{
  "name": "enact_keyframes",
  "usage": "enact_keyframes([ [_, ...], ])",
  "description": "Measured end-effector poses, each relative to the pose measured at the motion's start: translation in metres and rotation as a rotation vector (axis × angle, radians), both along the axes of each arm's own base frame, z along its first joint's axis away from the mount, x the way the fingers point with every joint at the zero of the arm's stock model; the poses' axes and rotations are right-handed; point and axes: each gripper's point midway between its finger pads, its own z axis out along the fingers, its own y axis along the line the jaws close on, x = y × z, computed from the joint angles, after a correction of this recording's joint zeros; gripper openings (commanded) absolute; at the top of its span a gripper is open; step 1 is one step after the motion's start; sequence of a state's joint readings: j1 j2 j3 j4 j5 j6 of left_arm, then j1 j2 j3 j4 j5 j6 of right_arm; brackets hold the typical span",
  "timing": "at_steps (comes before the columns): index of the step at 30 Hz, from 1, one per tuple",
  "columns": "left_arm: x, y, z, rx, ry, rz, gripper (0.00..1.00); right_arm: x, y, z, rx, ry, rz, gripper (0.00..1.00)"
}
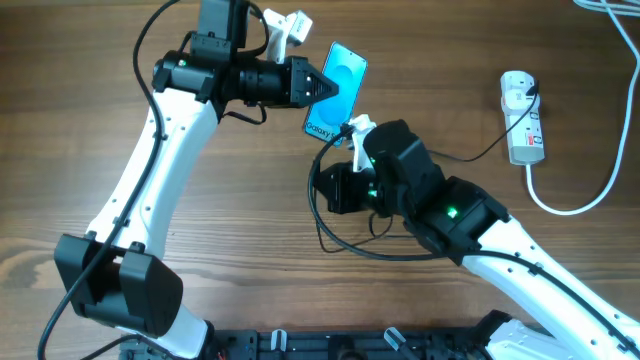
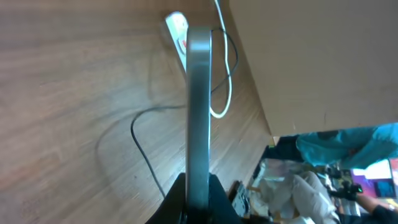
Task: Plug charger to phone and switch on socket
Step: 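Lift the USB-C plug with the right gripper toward the phone's bottom port, then push the USB-C plug into the phone's bottom port with the right gripper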
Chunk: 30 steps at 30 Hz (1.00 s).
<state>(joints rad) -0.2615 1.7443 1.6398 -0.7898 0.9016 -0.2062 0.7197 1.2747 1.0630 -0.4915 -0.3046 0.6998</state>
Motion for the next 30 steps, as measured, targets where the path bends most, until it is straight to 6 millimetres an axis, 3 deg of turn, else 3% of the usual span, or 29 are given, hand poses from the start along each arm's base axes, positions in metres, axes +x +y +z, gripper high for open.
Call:
enact_keyframes([
  [8,0.013,0.006,-0.005,0.039,0.026,0.098,0.04,0.015,-0.004,0.005,0.01,-0.02,-0.099,0.04],
  [30,0.005,0.0,0.002,-0.014,0.045,0.051,0.04,0.024,-0.004,0.013,0.05,-0.03,-0.15,0.05],
])
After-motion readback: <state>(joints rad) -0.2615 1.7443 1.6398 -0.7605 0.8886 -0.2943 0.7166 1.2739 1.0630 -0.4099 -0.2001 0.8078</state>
